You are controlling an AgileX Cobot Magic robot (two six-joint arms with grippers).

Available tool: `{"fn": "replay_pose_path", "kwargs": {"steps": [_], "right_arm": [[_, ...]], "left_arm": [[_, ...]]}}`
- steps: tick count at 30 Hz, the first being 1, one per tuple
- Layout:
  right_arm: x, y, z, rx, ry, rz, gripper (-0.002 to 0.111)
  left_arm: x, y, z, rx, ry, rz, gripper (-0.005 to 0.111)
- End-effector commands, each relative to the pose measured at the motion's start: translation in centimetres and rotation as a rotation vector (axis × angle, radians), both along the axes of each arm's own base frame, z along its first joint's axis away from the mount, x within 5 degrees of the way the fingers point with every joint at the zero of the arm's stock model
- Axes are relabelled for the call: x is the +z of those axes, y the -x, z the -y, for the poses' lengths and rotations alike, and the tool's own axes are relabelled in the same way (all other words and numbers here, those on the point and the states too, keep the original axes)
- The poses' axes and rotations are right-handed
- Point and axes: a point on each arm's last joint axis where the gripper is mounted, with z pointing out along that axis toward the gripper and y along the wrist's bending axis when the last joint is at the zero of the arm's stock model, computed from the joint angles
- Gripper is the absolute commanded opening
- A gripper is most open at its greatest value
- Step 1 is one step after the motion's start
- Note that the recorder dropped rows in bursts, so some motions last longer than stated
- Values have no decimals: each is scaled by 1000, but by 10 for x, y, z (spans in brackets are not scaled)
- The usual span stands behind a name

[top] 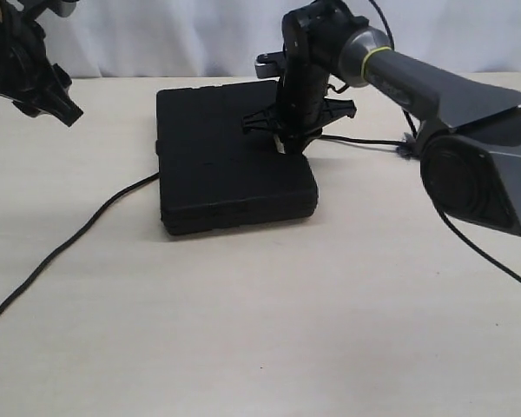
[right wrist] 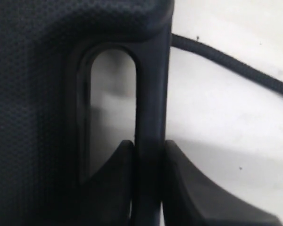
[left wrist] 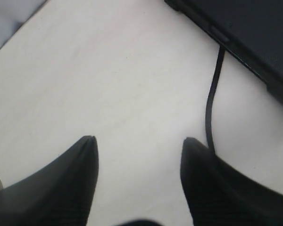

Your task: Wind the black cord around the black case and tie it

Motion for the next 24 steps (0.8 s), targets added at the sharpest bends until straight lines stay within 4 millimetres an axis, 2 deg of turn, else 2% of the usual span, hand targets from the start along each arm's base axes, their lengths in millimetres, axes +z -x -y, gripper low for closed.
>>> {"fn": "replay_pose_path", "kwargs": {"steps": [1, 5, 9, 15, 17, 20, 24], "right_arm": [[27, 10, 14, -38, 27, 1, 4], [55, 19, 14, -42, -16, 27, 4], [85, 25, 14, -44, -60, 72, 4], [98, 29, 12, -46, -105, 82, 4], [103, 31, 10, -47, -135, 81, 4], [114, 34, 9, -47, -171, 89, 4], [127, 39, 8, -46, -208, 102, 4]], "left_arm": [[2, -2, 2, 3, 33, 19, 52], [2, -3, 16, -61, 167, 37, 52], [-7, 7, 24, -137, 250, 94, 52], [-23, 42, 32, -176, 294, 386, 52], [-32, 58, 44, -188, 259, 463, 52], [-48, 78, 77, -312, 201, 490, 52], [-63, 96, 110, -421, 153, 556, 52]]}}
